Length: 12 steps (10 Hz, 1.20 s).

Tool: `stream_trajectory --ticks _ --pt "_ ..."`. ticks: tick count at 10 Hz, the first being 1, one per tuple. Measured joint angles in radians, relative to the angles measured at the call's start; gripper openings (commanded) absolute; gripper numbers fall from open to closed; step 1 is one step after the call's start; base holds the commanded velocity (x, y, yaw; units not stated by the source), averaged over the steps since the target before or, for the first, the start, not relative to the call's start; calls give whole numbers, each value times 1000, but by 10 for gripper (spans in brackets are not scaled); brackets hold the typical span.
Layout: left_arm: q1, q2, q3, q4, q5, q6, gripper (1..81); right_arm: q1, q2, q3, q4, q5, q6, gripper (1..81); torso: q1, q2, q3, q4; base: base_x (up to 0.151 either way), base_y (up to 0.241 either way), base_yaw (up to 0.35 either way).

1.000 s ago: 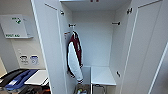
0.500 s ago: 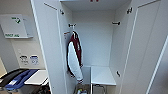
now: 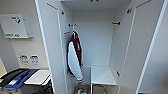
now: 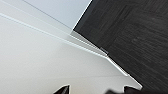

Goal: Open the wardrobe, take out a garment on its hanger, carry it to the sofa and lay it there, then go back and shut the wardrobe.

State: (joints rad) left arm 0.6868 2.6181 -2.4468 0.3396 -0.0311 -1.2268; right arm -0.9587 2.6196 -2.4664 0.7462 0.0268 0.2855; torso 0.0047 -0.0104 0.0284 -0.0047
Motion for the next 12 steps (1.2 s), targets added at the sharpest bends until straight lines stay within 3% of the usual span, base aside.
stream_trajectory --ticks 7,12 --pt "28 241 -57 47 33 3 811 1 150 21 -43 -1 -4 811 0 0 0 0 0 0 0" --pt "70 332 -84 129 36 11 811 8 227 -2 -79 1 -4 811 1 1 0 0 0 0 0"
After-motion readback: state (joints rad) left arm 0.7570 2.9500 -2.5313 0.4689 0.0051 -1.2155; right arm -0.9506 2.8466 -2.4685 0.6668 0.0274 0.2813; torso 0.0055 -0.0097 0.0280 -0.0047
